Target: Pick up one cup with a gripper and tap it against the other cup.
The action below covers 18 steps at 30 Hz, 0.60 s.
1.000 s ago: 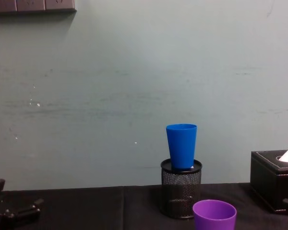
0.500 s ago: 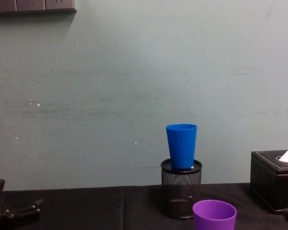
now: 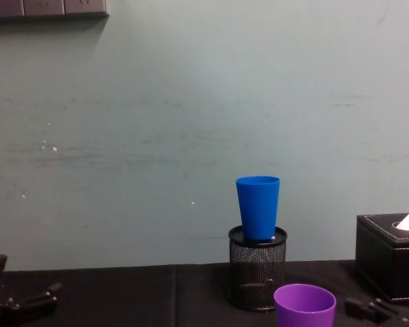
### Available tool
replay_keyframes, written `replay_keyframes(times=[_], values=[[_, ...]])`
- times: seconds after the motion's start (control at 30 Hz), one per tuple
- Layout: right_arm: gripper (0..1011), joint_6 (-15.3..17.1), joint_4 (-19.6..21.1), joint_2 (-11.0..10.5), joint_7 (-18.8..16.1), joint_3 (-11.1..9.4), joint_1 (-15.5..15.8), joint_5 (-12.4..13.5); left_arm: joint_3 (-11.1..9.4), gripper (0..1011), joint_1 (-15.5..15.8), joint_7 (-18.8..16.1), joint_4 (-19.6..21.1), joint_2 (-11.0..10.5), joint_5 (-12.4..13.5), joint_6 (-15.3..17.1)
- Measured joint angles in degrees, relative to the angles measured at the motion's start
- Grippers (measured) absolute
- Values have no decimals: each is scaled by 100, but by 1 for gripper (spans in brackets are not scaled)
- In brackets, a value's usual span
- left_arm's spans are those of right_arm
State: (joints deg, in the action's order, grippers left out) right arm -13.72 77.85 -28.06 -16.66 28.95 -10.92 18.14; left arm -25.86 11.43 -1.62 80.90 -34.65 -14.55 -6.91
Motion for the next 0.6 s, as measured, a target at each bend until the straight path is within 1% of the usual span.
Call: replay_keyframes(times=[0.13, 0.17, 0.23, 0.27, 0.4, 0.6], values=[[1003, -41, -166, 173, 87, -69, -51, 4, 0, 1000, 0, 0, 0, 0, 0, 0], [1003, -51, -236, 251, 101, -108, -77, 32, 0, 1000, 0, 0, 0, 0, 0, 0], [1003, -54, -318, 324, 96, -147, -105, 83, 0, 1000, 0, 0, 0, 0, 0, 0], [1003, -54, -393, 397, 78, -179, -133, 142, 0, 1000, 0, 0, 0, 0, 0, 0], [1003, -26, -527, 553, -61, -243, -197, 298, 0, 1000, 0, 0, 0, 0, 0, 0], [1003, 50, -676, 730, -247, -304, -271, 438, 0, 1000, 0, 0, 0, 0, 0, 0]])
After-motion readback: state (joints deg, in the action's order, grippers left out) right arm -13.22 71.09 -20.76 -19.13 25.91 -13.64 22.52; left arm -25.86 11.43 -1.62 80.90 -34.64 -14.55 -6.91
